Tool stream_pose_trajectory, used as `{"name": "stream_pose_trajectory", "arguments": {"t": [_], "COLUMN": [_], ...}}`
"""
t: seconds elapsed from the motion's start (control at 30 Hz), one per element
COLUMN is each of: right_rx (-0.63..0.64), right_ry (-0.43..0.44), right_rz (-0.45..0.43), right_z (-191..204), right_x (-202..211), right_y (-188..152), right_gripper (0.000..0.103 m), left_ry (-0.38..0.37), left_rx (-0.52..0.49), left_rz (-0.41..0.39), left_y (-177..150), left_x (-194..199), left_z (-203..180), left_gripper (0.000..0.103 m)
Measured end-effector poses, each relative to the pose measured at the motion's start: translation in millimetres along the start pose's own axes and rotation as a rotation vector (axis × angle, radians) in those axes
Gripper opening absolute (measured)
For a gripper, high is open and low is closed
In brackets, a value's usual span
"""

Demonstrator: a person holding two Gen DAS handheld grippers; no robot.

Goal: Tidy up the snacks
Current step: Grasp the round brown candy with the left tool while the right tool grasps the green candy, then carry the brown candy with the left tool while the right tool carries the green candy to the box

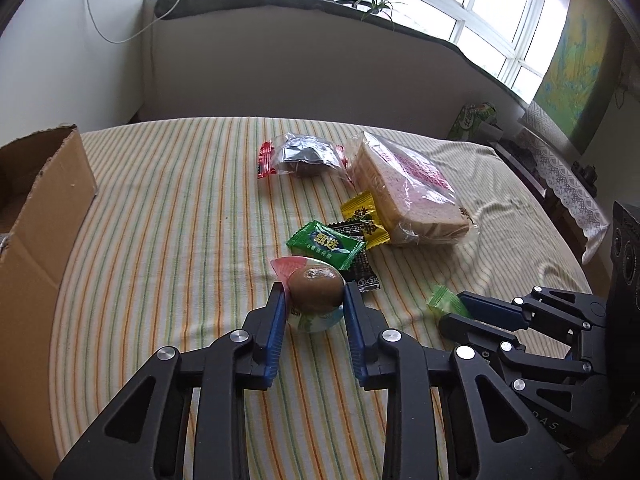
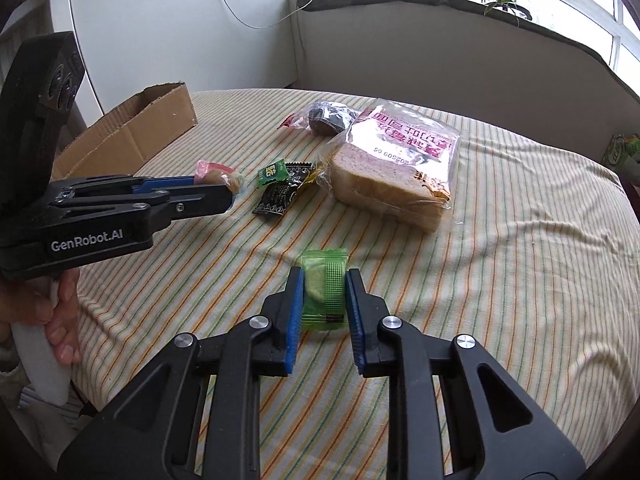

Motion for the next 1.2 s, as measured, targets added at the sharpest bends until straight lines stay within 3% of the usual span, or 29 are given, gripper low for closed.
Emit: {"name": "stream_pose_trajectory", "arguments": {"t": [0.4, 0.6, 0.83, 1.0, 1.2], "right_rx": [-0.082, -0.092, -0.092, -0.071, -0.052], "right_ry": [0.005, -0.009, -0.041, -0.071, -0.082], "right_rz": [-0.056, -0.100, -0.231, -0.346, -0.367], "right_z": [-1, 0, -5, 0, 11], "right_x": [22, 41, 97, 152, 169], "right_y": [-7, -7, 26, 53, 58], "right_gripper": [0.021, 0.021, 0.021, 0.021, 0.021], "left_ry": [-0.015, -0.013, -0.029, -0.051, -0.062], "left_rx": [-0.035, -0.048, -0.082, -0.135, -0.147], "left_rz": [-0.141, -0.168, -0.242, -0.343, -0.385], "left_y": [-17, -18, -5, 15, 17], "left_x": [45, 59, 93, 137, 159], "left_z": [-17, -22, -44, -69, -77], "left_gripper": [0.026, 0.026, 0.026, 0.026, 0.026]}}
Point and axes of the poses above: each gripper's, at about its wrist camera, not at the fingertips, and x roughly against the way its jaws point, z to its left, y to its top, the point moved 8 cm from there along -x, roughly the way its jaws point, and after that the axes turned 10 degrees about -y, right-handed, at the moved point
